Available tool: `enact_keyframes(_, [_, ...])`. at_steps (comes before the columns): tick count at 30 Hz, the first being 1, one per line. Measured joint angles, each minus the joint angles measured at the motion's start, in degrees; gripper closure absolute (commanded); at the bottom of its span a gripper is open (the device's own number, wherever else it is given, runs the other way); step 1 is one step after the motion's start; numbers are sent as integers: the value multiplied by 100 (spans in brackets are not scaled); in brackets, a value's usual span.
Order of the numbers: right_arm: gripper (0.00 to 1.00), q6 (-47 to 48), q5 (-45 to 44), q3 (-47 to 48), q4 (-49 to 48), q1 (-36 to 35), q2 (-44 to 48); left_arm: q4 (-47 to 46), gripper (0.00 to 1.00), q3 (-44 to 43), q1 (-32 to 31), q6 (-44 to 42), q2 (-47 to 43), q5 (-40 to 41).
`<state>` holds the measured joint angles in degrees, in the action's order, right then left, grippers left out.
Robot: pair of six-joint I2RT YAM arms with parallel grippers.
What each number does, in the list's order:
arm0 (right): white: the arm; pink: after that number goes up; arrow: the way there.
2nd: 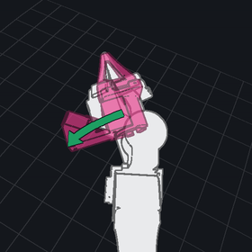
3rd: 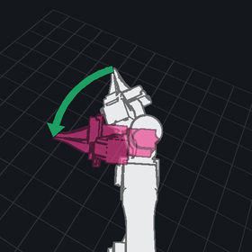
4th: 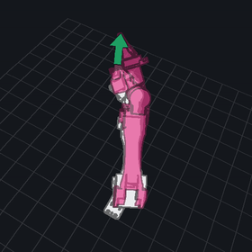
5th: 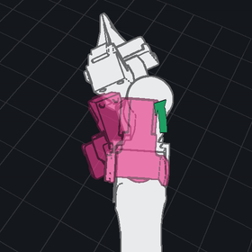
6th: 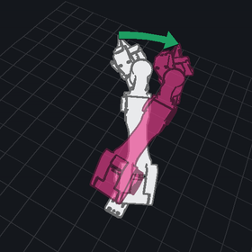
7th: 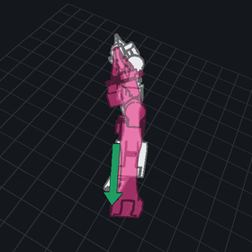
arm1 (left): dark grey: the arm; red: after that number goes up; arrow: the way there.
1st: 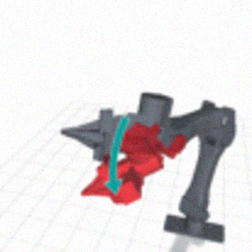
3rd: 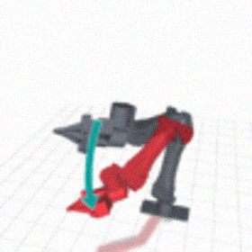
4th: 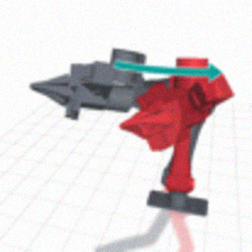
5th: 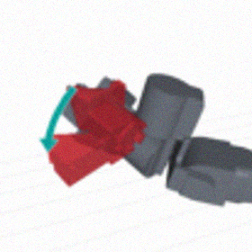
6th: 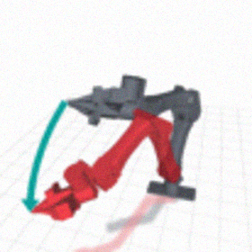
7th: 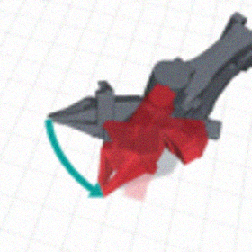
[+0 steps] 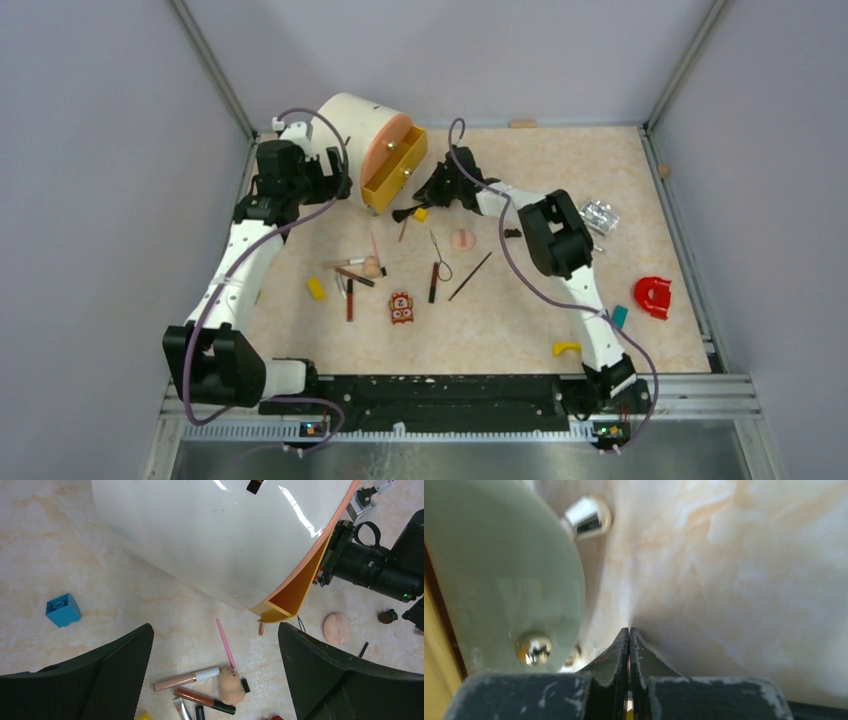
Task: Organize the makeup
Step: Move the makeup tool to the center of the board.
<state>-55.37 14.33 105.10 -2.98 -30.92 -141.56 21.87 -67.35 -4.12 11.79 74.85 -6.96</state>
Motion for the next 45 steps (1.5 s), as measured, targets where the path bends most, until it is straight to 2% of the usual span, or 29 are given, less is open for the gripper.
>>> enact_keyframes(12, [100, 949, 743, -1436, -256, -201, 844, 0, 1, 0, 0, -2, 0, 20])
enact_keyframes(18, [100, 1147, 846, -2544, -503, -280, 1513, 0, 1, 0, 0, -2, 0, 20])
enact_keyframes(33, [100, 1364, 789, -4522, -787, -584, 2863, 2, 1, 9, 0, -2, 0, 15])
enact_keyframes(40, [77, 1550, 140, -4870, -317, -599, 3512, 2, 1, 39, 0, -2, 0, 17])
enact_keyframes(43, [69, 1569, -17, -4597, -251, -586, 3554, 2, 1, 42, 0, -2, 0, 17])
enact_keyframes(45, [59, 1526, -72, -4291, -337, -544, 3552, 2, 1, 44, 0, -2, -2, 17])
